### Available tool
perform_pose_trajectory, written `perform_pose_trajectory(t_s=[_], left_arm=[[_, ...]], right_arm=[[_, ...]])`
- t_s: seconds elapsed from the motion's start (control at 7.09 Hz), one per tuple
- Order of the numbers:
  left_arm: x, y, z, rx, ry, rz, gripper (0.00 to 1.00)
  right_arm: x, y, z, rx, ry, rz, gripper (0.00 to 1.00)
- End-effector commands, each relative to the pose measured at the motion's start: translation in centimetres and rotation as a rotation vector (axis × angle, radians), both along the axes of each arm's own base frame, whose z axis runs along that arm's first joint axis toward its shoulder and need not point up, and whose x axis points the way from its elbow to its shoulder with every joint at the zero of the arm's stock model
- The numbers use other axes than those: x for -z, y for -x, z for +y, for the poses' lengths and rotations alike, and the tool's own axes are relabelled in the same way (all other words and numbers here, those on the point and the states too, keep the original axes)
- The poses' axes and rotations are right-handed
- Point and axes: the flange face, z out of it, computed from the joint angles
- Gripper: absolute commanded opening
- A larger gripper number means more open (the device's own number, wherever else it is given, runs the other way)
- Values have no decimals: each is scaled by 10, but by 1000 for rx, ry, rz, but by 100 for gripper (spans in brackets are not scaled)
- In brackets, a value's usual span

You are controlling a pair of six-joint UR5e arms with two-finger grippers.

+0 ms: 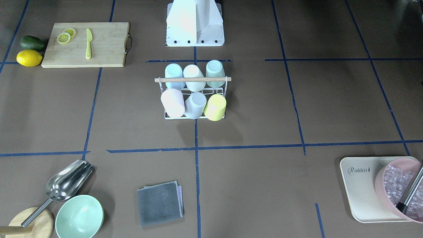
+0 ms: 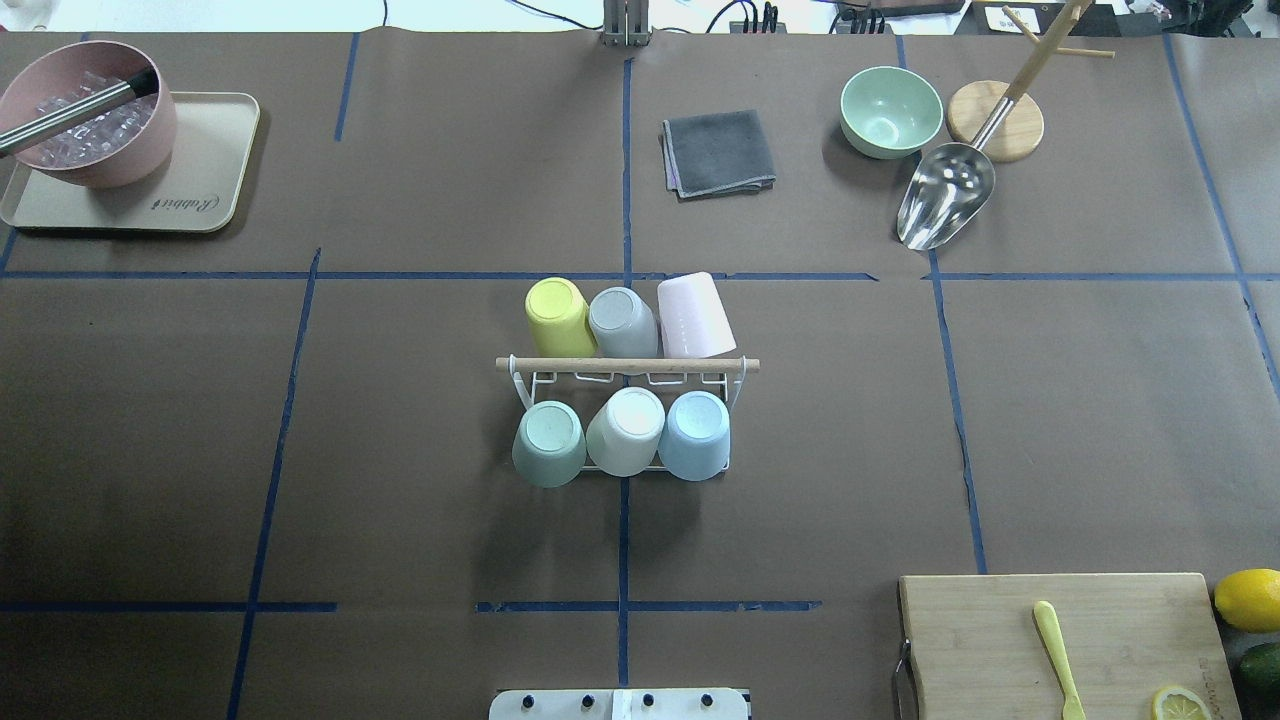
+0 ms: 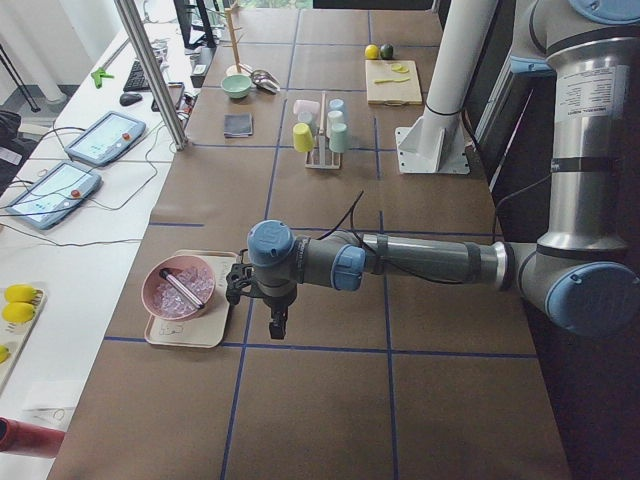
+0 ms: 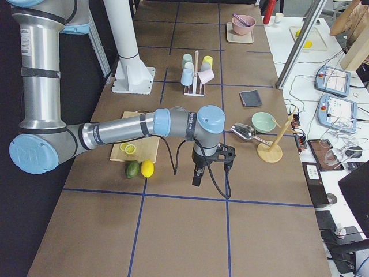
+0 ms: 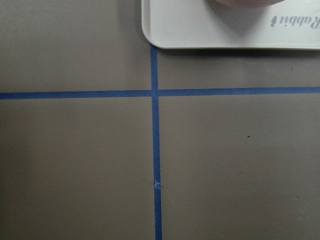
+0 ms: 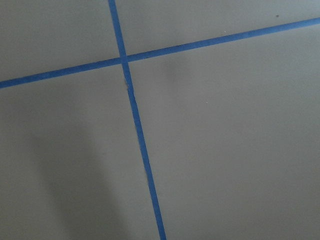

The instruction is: Place cup on cup holder

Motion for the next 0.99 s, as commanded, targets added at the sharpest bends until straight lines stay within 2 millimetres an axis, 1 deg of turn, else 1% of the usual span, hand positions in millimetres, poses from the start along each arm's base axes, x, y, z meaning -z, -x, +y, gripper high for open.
perform_pose_trajectory(t_s=[0.0,0.14,0.28,0.42,0.71,0.85], left_arm=[[-7,32,11,67,30,65,100],[-14,44,23,94,43,69,100],[-23,46,29,51,9,64,100],[-28,47,37,44,17,62,100],[-28,47,38,39,38,58,100],[-27,47,38,20,17,56,100]], right_arm=[[-27,-11,13,3,-16,-5,100],[-29,-13,15,-2,-13,-5,100],[-39,-13,19,26,-18,-9,100],[-55,-16,23,88,-57,-21,100],[-51,-20,17,87,-114,-17,100],[-48,-20,14,86,-132,-16,100]])
